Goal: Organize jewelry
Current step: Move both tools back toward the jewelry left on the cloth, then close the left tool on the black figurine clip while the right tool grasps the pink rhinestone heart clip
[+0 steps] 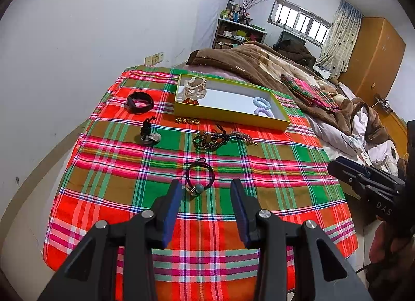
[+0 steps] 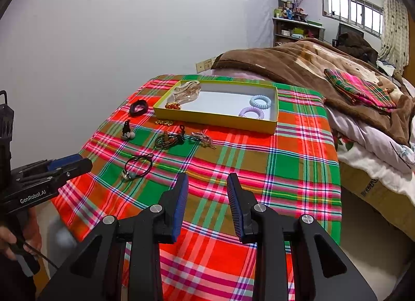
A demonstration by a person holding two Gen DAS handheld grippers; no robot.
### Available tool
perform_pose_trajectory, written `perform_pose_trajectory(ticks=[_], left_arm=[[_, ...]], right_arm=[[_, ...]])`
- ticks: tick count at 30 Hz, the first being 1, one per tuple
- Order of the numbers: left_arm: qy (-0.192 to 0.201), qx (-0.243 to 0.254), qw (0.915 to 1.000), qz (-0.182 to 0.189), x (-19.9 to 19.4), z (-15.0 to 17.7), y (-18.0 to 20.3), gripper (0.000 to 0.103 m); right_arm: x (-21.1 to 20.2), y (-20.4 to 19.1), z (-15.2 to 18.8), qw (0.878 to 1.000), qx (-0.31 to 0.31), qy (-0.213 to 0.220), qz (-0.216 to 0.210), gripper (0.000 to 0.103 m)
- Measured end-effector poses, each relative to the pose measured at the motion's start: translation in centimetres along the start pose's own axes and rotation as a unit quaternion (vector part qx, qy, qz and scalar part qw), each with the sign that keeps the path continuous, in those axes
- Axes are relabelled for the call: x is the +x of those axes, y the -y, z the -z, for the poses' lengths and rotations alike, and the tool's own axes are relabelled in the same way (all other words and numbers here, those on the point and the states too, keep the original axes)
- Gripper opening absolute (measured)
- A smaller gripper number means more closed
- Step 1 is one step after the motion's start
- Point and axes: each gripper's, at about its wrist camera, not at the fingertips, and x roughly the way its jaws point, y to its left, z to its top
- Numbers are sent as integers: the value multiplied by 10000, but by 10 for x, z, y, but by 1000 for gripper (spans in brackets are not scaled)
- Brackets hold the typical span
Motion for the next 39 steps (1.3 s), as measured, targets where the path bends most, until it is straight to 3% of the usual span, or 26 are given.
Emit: perform_pose_trajectory(ticks=[18,21,39], left_arm=[[-36,-263,9995,-170,17,-7,-36,41],[-93,-297,9993,-214,28,-12,-44,41],[-430,-612,9966,-336,121,-52,-96,43]], right_arm=[[38,-10,-9,9996,-191,-196,-115,33],[51,-9,-12,9993,-216,-254,-188,42],[147,3,-51,9962,-536,-521,-458,42]])
